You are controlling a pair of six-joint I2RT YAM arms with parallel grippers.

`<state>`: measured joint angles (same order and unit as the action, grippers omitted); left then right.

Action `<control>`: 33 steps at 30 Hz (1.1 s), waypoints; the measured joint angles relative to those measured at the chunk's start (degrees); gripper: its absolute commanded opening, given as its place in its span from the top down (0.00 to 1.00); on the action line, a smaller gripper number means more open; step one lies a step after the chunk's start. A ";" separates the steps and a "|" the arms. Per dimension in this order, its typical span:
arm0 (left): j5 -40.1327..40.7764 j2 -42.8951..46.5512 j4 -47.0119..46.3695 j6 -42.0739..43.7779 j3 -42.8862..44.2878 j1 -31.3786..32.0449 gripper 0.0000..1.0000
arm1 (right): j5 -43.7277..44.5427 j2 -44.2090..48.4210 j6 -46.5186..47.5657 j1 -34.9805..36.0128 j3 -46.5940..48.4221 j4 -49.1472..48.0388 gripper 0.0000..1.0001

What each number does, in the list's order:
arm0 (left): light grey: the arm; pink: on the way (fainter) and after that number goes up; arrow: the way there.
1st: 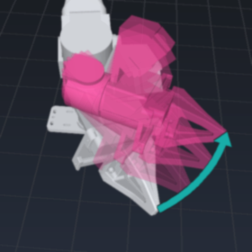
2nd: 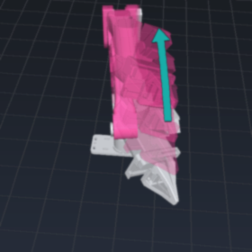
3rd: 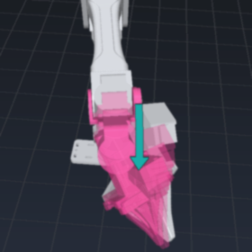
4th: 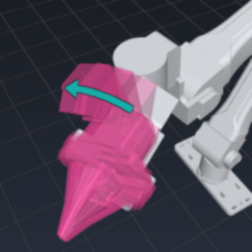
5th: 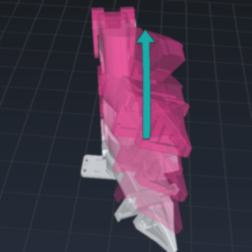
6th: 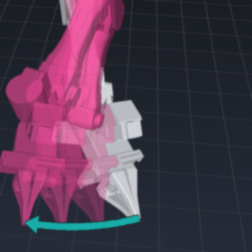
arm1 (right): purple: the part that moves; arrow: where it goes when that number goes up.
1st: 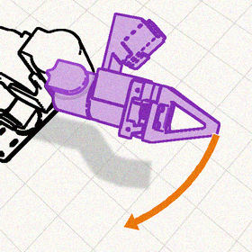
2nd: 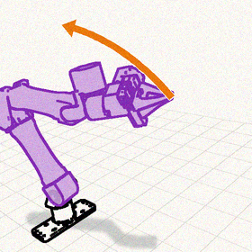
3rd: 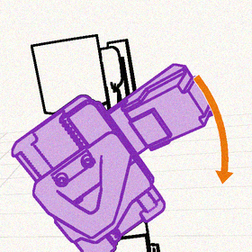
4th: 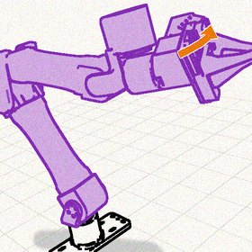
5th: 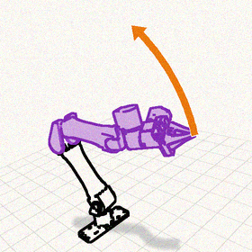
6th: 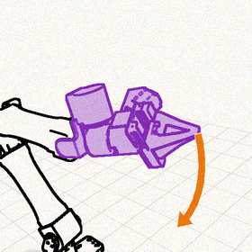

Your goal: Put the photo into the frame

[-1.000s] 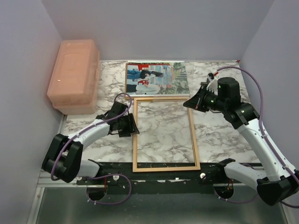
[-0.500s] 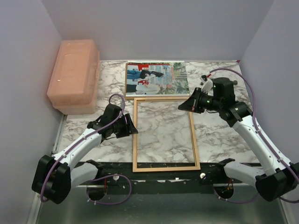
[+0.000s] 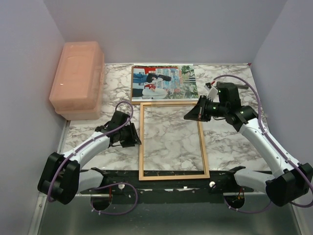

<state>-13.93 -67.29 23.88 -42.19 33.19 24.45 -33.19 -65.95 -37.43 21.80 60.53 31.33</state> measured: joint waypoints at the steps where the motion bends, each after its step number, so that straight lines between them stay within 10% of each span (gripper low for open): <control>1: 0.07 -0.76 -0.20 0.00 0.00 -0.02 0.60 | -0.17 -0.07 -0.02 0.00 -0.26 0.00 1.00; 33: -0.59 -4.72 -4.50 -0.70 -1.18 -0.07 0.75 | -5.57 1.31 -4.63 -0.15 -8.85 -7.21 1.00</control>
<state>-14.52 -72.01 19.38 -42.89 32.01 24.38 -38.76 -64.64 -42.06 21.65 51.68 24.12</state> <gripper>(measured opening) 0.255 0.035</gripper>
